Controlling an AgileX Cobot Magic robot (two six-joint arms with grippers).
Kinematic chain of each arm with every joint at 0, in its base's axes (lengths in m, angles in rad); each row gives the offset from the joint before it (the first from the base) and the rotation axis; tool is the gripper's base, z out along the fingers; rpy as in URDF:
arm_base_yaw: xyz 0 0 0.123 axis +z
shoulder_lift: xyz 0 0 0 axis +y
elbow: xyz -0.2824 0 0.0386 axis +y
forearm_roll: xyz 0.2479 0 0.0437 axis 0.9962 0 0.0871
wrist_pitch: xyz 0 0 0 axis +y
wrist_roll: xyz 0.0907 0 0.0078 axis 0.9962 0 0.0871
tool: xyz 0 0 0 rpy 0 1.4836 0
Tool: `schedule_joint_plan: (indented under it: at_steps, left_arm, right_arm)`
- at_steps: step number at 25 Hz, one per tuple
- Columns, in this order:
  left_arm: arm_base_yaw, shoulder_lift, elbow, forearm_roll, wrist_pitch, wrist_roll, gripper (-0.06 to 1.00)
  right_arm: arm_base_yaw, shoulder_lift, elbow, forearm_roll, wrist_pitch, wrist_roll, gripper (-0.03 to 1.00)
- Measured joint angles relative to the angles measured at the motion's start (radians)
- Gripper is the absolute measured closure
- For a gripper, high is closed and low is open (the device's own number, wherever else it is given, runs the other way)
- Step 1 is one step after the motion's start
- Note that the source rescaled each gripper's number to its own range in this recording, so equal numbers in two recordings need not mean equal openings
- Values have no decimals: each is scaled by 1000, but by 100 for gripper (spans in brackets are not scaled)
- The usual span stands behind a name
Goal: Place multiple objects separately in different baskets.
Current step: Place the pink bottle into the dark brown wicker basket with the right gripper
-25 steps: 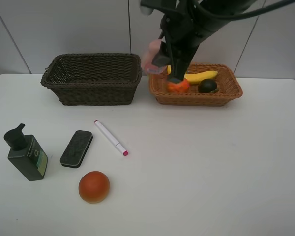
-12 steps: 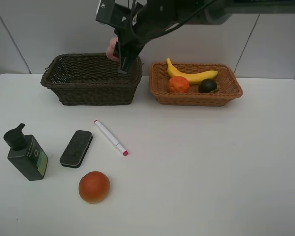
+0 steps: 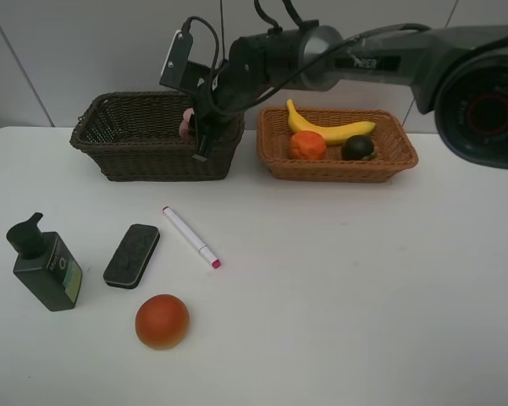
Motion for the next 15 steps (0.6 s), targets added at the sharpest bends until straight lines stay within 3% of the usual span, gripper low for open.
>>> schedule_joint_plan:
  at_steps: [9, 10, 12, 13, 15]
  left_arm:
    - [0, 0, 0, 0, 0, 0, -6]
    - [0, 0, 0, 0, 0, 0, -6]
    - [0, 0, 0, 0, 0, 0, -6]
    - [0, 0, 0, 0, 0, 0, -6]
    - [0, 0, 0, 0, 0, 0, -6]
  right_arm:
    - [0, 0, -8, 6, 8, 0, 97]
    - [0, 0, -8, 8, 7, 0, 88]
    - [-4, 0, -8, 27, -11, 5, 42]
    - [-6, 0, -8, 37, -20, 8, 24]
    - [-12, 0, -8, 37, -27, 11, 7]
